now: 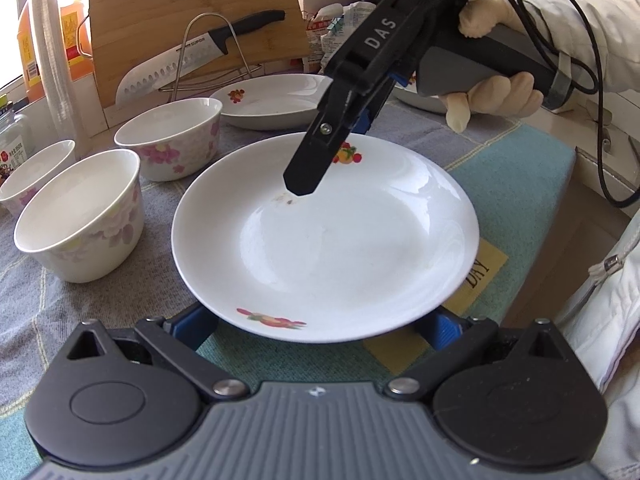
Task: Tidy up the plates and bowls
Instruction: 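Lift the flower-print plate and carry it toward the stained plate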
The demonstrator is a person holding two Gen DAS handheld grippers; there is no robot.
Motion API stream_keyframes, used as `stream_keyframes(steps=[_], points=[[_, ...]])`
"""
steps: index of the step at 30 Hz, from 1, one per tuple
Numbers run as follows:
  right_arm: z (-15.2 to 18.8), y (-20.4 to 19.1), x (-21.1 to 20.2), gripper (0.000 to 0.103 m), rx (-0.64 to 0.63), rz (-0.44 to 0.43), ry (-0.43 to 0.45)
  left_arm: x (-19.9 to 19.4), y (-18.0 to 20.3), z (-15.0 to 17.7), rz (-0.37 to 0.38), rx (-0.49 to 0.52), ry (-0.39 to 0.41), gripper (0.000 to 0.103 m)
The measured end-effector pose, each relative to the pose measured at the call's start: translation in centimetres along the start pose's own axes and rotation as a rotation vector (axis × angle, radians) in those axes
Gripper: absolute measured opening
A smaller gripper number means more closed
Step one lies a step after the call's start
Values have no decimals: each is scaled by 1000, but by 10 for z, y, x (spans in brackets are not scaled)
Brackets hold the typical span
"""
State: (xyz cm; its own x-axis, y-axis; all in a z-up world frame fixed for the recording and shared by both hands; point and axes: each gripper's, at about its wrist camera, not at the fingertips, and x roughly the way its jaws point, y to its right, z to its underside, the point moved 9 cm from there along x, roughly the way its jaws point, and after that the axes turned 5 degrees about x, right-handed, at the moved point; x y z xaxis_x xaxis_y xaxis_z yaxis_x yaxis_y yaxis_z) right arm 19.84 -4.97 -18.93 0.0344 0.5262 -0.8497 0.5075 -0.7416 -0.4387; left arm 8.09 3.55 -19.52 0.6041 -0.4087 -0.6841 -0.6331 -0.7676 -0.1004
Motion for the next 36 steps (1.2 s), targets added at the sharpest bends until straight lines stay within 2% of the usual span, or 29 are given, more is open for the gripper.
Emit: stream_keyframes(steps=[6, 20, 36], points=[[0, 1, 0, 101, 1, -5, -8, -2, 2, -1, 0, 23, 2, 103], [-1, 1, 0, 100, 1, -19, -21, 3, -2, -5, 48, -6, -22, 102], [-5, -1, -8, 100, -13, -21, -6, 0, -3, -11, 52, -19, -24, 102]])
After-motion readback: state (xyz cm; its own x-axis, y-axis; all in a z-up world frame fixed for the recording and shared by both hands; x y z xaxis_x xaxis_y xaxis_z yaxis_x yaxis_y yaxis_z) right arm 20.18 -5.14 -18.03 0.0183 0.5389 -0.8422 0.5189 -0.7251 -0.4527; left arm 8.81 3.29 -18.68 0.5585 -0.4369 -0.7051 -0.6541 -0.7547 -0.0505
